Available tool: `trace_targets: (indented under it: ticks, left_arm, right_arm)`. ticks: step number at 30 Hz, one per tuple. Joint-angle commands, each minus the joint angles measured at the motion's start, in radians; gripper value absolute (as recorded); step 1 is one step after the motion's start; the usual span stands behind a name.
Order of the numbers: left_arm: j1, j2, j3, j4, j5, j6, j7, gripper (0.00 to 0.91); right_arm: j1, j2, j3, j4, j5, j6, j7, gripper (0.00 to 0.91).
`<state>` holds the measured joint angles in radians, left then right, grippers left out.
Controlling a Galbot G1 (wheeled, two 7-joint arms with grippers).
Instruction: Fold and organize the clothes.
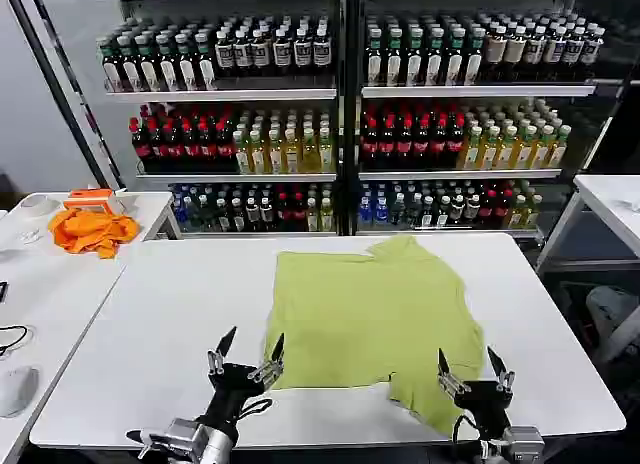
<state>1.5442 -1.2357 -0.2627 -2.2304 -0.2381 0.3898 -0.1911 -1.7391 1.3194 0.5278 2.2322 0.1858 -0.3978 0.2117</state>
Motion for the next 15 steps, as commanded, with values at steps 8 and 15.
trace_targets:
  ticks: [8,15]
  left_arm:
    - [-0.124,0.041,0.069,0.166,-0.011,0.190,-0.013,0.907]
    - [-0.160,0.046,0.093,0.235,-0.016,0.190,-0.012,0.907]
  right_arm:
    - [-0.032,0.013,-0.016,-0.015,-0.018,-0.080,0.011,0.907]
    - [-0.024,0.035,-0.042,-0.039,-0.033,-0.077,0.015,0.907]
